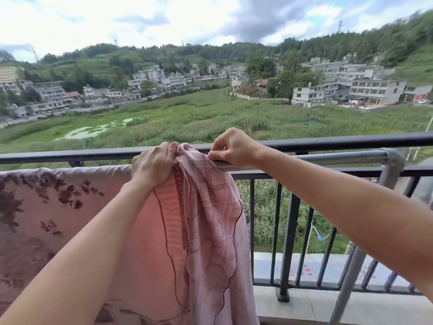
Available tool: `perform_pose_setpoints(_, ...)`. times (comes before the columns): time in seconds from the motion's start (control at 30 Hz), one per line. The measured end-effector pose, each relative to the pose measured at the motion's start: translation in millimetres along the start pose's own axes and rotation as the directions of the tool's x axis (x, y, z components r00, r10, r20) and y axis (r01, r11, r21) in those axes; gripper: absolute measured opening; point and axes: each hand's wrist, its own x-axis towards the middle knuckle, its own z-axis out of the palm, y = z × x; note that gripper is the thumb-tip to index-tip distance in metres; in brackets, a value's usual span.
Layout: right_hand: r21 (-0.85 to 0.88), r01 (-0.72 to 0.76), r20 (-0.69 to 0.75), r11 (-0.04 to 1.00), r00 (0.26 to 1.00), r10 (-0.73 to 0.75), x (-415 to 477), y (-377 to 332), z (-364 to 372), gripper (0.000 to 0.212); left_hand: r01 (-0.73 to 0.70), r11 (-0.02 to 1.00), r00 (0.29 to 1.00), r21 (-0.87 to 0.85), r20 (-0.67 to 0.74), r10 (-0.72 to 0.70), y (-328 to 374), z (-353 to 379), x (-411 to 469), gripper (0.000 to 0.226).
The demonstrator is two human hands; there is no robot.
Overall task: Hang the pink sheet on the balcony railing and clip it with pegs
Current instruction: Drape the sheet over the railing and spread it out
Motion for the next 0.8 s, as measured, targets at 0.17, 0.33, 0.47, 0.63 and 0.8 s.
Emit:
perform_pose_setpoints(0.17, -0.120, -0.098, -0.180, 0.988, 0.981, 0.075, -28.6, 53.6, -47.6, 0.017, 0.029, 0.999, 0.999, -0.012, 0.015, -0.029, -1.8, 1.0, 6.2, 0.053)
perform_pose_setpoints(0.33, -0.105, -0.348, -0.467, 0.932, 0.844, 0.263, -86.6, 126.3, -123.0, 0.021, 0.039, 0.999, 0.999, -0.003, -0.003, -0.039, -0.2, 5.0, 10.4, 0.050)
perform_pose_setpoints(0.47, -0.075, -0.601, -0.660, 0.796, 0.628, 0.412, -125.1, 155.8, -164.8, 0.026, 0.036, 0.999, 0.999, -0.004, -0.012, -0.036, -0.8, 7.0, 15.5, 0.048)
perform_pose_setpoints(0.63, -0.139, -0.571, -0.530, 0.809, 0.733, 0.426, -141.8, 145.4, -161.3, 0.027, 0.065, 0.998, 0.998, -0.008, -0.014, -0.065, -1.8, 5.4, 18.8, 0.048)
perform_pose_setpoints(0.8, -0.216, -0.340, -0.175, 0.916, 0.936, 0.306, -134.8, 119.4, -146.1, 0.031, -0.046, 0.989, 0.996, -0.139, -0.079, 0.035, 35.3, 2.8, 0.9, 0.034)
